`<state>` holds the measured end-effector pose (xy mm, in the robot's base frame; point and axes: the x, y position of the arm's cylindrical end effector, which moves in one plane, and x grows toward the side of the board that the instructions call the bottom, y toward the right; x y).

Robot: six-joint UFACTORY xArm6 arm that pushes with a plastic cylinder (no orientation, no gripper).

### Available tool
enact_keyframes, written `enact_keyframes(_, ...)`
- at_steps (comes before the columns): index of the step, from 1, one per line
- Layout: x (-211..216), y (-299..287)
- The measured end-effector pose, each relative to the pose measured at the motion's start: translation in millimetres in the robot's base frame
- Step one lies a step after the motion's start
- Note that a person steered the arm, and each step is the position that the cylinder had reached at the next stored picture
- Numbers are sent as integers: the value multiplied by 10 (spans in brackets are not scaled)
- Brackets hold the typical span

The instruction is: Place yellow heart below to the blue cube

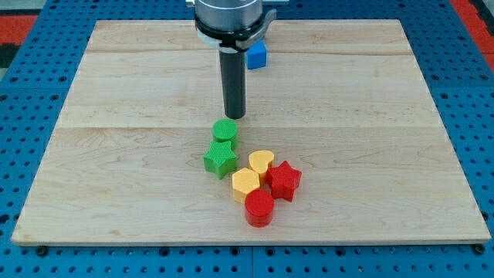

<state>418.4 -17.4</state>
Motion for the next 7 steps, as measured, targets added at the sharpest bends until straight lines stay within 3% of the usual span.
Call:
enact_keyframes(3, 176, 532)
enact_keyframes(5, 1126, 1455)
enact_keyframes(6, 1666, 1222)
enact_keyframes(7, 1922, 501)
